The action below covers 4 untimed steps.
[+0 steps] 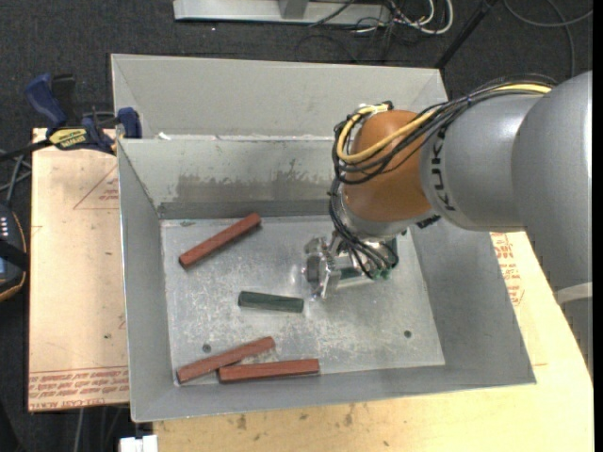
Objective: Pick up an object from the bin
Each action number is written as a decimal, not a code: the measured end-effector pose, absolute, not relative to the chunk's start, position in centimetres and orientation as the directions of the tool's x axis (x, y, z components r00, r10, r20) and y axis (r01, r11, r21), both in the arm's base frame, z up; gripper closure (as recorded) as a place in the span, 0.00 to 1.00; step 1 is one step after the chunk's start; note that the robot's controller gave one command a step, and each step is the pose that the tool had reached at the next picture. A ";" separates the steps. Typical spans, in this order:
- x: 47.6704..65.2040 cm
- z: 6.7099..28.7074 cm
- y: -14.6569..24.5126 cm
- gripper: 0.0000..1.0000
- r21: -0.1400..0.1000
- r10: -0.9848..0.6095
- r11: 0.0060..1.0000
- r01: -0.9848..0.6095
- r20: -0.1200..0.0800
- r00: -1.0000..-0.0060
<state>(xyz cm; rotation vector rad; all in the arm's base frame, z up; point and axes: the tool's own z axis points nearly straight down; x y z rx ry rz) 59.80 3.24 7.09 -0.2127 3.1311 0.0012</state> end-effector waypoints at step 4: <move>50.0 7.6 2.4 0.00 0.001 -0.263 0.965 -0.263 -0.001 -0.965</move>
Offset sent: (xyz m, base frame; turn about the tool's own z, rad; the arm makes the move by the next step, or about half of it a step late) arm -0.0390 0.0346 0.1874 -0.0773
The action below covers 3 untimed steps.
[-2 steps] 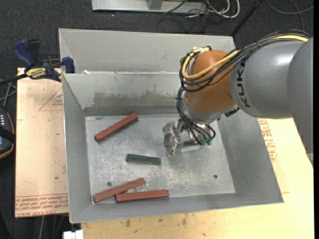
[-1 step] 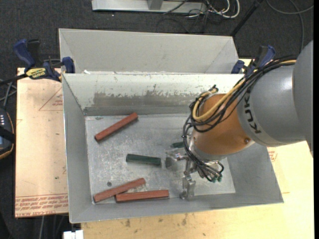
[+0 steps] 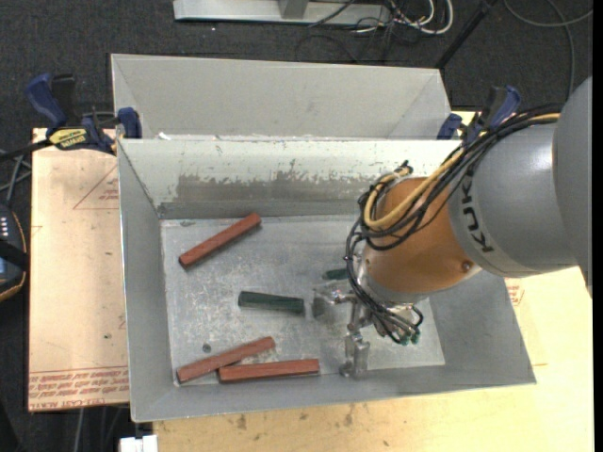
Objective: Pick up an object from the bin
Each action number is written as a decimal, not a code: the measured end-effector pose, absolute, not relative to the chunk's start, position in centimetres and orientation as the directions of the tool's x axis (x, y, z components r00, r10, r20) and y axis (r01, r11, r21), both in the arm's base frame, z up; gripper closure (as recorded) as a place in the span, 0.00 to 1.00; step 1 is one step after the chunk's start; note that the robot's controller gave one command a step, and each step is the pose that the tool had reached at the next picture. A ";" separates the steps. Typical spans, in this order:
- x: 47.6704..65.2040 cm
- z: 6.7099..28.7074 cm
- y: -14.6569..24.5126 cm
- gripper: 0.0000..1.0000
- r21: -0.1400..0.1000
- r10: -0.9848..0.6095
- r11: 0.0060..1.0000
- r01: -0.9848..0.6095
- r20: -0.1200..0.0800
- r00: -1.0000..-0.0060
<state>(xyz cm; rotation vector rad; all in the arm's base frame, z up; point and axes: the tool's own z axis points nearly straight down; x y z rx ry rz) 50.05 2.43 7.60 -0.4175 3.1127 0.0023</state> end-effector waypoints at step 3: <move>57.9 7.2 10.4 1.00 0.002 -0.083 0.997 -0.083 -0.002 -0.997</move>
Offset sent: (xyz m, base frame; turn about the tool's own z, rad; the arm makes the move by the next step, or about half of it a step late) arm -0.0141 0.0981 0.0659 -0.1987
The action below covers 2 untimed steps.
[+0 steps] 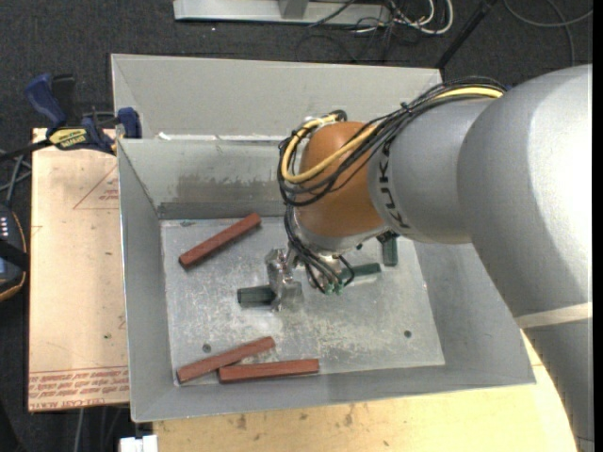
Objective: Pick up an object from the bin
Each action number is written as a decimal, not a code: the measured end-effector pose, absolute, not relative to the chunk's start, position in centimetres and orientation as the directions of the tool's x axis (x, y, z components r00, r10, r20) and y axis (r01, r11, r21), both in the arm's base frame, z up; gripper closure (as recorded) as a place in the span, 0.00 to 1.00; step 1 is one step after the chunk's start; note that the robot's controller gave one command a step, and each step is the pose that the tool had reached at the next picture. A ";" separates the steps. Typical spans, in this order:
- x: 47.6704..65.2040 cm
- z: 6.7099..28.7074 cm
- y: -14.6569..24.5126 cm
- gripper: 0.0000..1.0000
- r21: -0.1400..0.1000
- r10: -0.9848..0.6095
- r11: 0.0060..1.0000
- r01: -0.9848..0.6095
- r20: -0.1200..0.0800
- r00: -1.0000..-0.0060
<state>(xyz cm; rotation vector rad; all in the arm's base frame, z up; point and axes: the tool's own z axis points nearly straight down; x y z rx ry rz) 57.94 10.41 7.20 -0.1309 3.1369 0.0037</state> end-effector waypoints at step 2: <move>56.4 23.3 10.2 1.00 0.001 -0.167 0.986 -0.167 -0.006 -0.986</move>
Offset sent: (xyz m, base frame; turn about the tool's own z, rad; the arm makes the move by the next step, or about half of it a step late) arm -0.0166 -0.0029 0.1598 -0.0850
